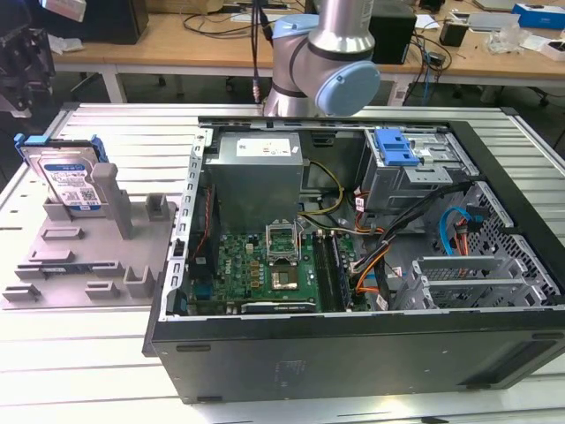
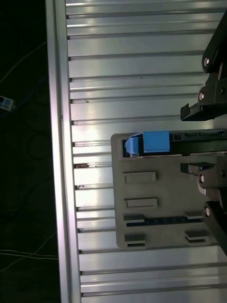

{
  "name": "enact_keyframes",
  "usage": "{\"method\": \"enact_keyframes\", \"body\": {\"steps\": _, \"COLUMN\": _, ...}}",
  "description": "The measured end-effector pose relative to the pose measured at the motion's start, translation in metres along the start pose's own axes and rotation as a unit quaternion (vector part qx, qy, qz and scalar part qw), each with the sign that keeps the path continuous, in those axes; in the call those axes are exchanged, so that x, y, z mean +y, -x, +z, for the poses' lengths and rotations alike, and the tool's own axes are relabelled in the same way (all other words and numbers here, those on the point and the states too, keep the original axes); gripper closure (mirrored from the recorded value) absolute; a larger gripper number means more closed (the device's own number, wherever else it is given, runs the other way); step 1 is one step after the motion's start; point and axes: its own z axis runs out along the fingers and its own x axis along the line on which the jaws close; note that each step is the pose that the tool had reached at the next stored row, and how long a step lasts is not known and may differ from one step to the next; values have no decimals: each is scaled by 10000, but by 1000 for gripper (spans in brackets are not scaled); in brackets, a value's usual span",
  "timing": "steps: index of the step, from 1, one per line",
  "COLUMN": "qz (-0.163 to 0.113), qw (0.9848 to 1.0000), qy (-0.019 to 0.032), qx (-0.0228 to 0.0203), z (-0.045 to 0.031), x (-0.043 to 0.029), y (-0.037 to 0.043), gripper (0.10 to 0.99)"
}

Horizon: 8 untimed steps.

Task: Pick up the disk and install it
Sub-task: 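Pick up the disk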

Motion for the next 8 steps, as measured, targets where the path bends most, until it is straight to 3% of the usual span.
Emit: {"method": "enact_keyframes", "body": {"steps": 8, "qz": -17, "qw": 10000, "qy": -1, "qx": 0, "z": 50, "x": 106, "y": 7, "gripper": 604}}
